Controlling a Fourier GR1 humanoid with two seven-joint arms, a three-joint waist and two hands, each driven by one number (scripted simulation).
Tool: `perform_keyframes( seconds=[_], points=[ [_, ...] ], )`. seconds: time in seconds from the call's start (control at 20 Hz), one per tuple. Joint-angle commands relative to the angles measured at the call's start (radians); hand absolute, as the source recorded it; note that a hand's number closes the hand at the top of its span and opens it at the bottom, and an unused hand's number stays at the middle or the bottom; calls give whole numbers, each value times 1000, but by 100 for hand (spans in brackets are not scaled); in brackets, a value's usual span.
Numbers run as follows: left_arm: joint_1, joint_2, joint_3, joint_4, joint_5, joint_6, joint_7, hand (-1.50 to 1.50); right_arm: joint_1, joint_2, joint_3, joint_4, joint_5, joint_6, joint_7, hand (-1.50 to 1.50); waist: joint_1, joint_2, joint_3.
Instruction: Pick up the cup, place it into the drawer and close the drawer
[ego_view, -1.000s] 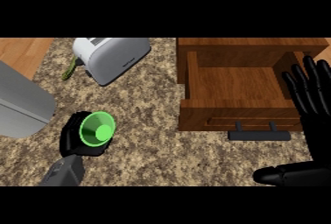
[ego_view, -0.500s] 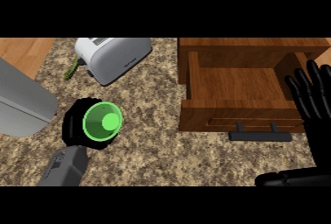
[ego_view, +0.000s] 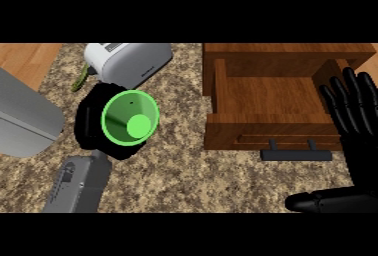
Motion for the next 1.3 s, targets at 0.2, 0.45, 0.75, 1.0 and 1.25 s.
perform_keyframes(
  seconds=[0.2,0.45,0.75,1.0,1.25],
  points=[
    [-235,-16,-9,-75,-7,158,237,150,31,-14,-32,31,-20,36,-62,-150,-13,3,0],
    [-330,-26,-65,-42,-61,242,266,150,14,-27,-64,54,-51,47,-67,-150,-13,4,0],
    [-470,-18,-67,54,-102,302,310,150,62,-11,-25,2,-20,43,-55,-150,-14,4,-1],
    [-621,-26,-113,189,-73,375,352,150,-25,-20,-34,38,-27,25,-19,-150,-17,5,-1],
    [-698,-26,-168,300,-66,431,315,150,-58,-52,-121,91,-109,49,-37,-150,-22,7,0]
  ],
)
